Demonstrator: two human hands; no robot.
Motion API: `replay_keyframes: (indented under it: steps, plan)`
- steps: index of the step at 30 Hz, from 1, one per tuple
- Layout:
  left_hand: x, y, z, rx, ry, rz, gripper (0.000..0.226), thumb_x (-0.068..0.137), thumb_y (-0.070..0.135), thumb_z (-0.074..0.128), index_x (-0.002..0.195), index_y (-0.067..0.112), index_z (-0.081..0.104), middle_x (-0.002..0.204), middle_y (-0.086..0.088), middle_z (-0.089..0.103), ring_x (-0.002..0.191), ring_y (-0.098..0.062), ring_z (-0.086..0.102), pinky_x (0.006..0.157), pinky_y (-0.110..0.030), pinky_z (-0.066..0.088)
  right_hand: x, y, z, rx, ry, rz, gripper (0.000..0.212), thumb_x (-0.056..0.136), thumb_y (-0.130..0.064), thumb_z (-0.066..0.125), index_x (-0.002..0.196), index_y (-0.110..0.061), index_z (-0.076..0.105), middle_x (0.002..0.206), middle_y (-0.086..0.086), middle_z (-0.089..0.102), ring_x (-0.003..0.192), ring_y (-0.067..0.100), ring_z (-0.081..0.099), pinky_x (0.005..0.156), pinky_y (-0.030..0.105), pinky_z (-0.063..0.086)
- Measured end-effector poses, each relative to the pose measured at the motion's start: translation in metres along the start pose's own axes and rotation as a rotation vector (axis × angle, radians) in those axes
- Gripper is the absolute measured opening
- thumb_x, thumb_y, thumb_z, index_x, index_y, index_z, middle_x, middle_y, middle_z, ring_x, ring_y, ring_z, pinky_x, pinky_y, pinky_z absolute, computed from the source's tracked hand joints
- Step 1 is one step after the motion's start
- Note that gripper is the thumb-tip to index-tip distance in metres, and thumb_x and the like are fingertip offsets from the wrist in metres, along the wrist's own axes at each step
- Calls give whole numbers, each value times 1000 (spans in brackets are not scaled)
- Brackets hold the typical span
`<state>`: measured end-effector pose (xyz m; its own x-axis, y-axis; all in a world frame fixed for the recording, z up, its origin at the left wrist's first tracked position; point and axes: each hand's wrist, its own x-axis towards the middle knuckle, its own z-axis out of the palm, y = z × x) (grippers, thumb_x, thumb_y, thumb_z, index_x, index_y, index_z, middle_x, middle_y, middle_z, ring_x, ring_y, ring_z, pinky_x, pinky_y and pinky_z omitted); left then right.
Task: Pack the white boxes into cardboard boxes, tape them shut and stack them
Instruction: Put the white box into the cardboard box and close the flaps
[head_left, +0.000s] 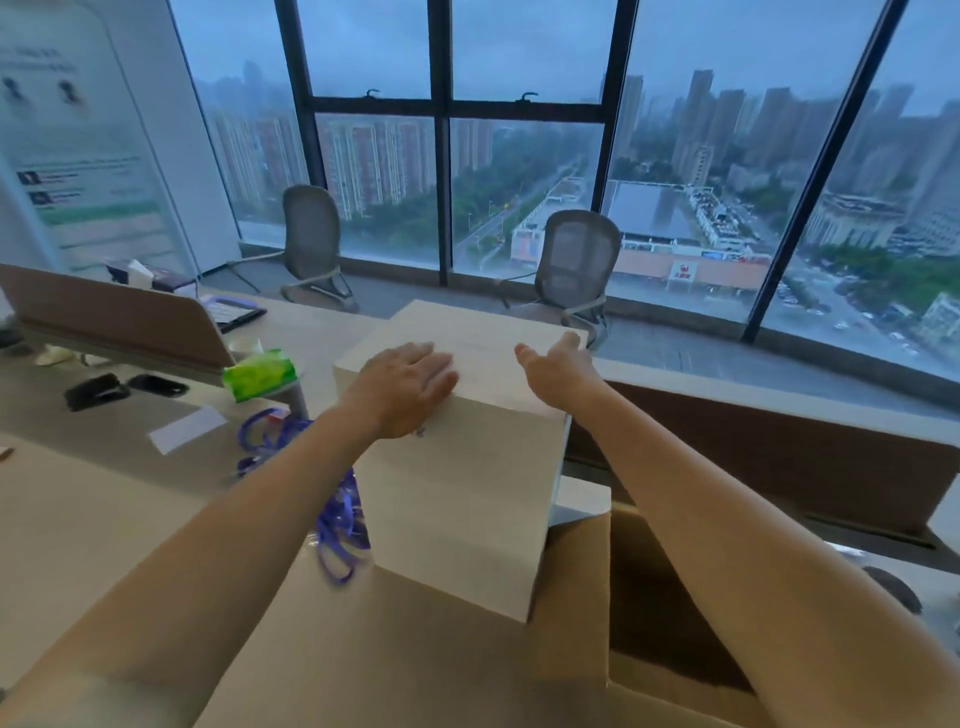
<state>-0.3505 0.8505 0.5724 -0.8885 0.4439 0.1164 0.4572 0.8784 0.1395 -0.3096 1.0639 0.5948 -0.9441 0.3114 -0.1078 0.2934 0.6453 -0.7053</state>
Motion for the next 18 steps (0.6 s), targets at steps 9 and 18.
replay_keyframes:
  steps: [9, 18]
  plan:
    - [73, -29, -14, -28, -185, -385, 86, 84, 83, 19, 156, 35, 18, 167, -4, 13, 150, -33, 21, 119, -53, 21, 20, 20, 15, 13, 33, 14, 69, 101, -43, 40, 154, -11, 11, 157, 23, 12, 132, 40, 39, 100, 38, 36]
    - [56, -26, -11, -190, 78, -565, 75, 92, 66, 40, 146, 13, 39, 139, -16, 56, 123, -36, 54, 97, -44, 44, 4, 32, 12, 355, 74, 15, 69, 101, -37, 48, 158, -22, 12, 161, 7, 25, 144, 27, 30, 116, 37, 26]
